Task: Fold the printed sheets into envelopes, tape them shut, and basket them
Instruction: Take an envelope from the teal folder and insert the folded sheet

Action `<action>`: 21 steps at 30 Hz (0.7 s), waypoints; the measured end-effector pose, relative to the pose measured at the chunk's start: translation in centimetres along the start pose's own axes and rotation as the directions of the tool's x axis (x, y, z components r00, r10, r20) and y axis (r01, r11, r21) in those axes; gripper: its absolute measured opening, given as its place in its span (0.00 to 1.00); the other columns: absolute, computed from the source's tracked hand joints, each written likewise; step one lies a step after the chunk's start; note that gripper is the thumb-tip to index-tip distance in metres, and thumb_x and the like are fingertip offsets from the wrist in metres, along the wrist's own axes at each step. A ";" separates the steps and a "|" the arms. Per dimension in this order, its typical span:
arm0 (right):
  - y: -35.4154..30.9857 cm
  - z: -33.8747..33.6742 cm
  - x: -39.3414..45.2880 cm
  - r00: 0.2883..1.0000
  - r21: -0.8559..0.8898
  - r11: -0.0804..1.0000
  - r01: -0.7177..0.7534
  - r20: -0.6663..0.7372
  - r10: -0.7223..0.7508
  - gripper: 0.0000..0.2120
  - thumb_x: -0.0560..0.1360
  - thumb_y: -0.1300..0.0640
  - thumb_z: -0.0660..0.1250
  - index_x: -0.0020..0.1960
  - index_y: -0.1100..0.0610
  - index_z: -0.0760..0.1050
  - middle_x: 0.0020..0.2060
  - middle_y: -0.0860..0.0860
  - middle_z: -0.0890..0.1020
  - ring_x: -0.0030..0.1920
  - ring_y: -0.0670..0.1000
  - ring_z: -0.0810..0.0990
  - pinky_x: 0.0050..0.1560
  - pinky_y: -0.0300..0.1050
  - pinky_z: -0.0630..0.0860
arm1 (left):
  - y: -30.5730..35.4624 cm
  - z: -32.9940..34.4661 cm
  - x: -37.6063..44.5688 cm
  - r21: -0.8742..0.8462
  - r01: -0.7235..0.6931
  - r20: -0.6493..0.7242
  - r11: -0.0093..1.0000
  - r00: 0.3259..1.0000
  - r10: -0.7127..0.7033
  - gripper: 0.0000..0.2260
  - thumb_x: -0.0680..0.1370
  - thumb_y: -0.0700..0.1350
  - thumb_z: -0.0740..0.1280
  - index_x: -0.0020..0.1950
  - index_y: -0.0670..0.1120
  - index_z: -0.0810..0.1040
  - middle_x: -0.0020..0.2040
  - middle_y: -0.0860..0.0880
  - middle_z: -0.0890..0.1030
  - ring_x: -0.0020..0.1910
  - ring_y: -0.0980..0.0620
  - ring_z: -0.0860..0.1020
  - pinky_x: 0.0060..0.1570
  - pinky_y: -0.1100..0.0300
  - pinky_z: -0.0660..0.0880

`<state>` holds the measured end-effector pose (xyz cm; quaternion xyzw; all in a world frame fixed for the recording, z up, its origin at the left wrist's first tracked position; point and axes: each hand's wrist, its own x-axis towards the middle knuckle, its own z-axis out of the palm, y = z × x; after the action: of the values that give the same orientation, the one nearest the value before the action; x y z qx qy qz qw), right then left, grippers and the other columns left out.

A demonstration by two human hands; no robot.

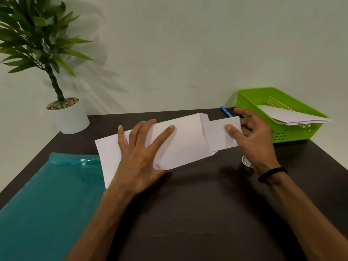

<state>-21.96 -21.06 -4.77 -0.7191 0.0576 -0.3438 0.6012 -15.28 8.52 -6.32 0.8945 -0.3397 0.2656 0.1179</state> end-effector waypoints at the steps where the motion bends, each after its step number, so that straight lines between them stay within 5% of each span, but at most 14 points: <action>1: -0.1 0.1 0.0 0.999 0.044 0.999 -0.027 -0.016 0.027 0.22 0.76 0.64 0.76 0.66 0.52 0.75 0.51 0.52 0.87 0.51 0.48 0.88 0.49 0.43 0.84 | 0.0 0.1 0.0 0.001 0.006 -0.004 1.000 1.000 -0.006 0.49 0.69 0.69 0.74 0.83 0.62 0.53 0.82 0.44 0.57 0.82 0.41 0.54 0.75 0.26 0.40; 7: 0.1 -0.5 0.5 0.990 0.134 0.988 -0.080 -0.108 0.094 0.14 0.76 0.63 0.76 0.59 0.58 0.78 0.44 0.54 0.87 0.40 0.52 0.85 0.42 0.43 0.82 | -0.8 -0.2 -0.1 0.003 0.101 -0.060 0.995 0.993 -0.100 0.45 0.71 0.69 0.69 0.83 0.61 0.54 0.81 0.43 0.58 0.81 0.39 0.55 0.75 0.26 0.42; 15: -0.2 0.6 -0.4 0.994 0.066 0.994 -0.084 0.069 0.080 0.09 0.72 0.63 0.80 0.50 0.58 0.84 0.39 0.52 0.87 0.39 0.47 0.83 0.36 0.39 0.78 | -0.3 0.0 0.0 -0.007 0.074 -0.039 0.997 0.996 -0.074 0.48 0.70 0.67 0.74 0.83 0.61 0.54 0.81 0.43 0.57 0.81 0.39 0.54 0.74 0.25 0.42; 21: -0.7 2.0 -1.3 0.994 0.004 0.999 -0.041 0.105 0.041 0.09 0.70 0.60 0.82 0.49 0.57 0.85 0.42 0.50 0.88 0.43 0.48 0.86 0.50 0.46 0.83 | 0.3 0.3 0.0 -0.021 0.050 -0.025 0.999 0.998 -0.050 0.49 0.68 0.68 0.75 0.83 0.62 0.53 0.81 0.43 0.57 0.81 0.40 0.54 0.74 0.25 0.43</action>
<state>-22.08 -18.60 -4.77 -0.7328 0.0396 -0.2933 0.6127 -15.36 8.24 -6.58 0.8980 -0.3184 0.2704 0.1380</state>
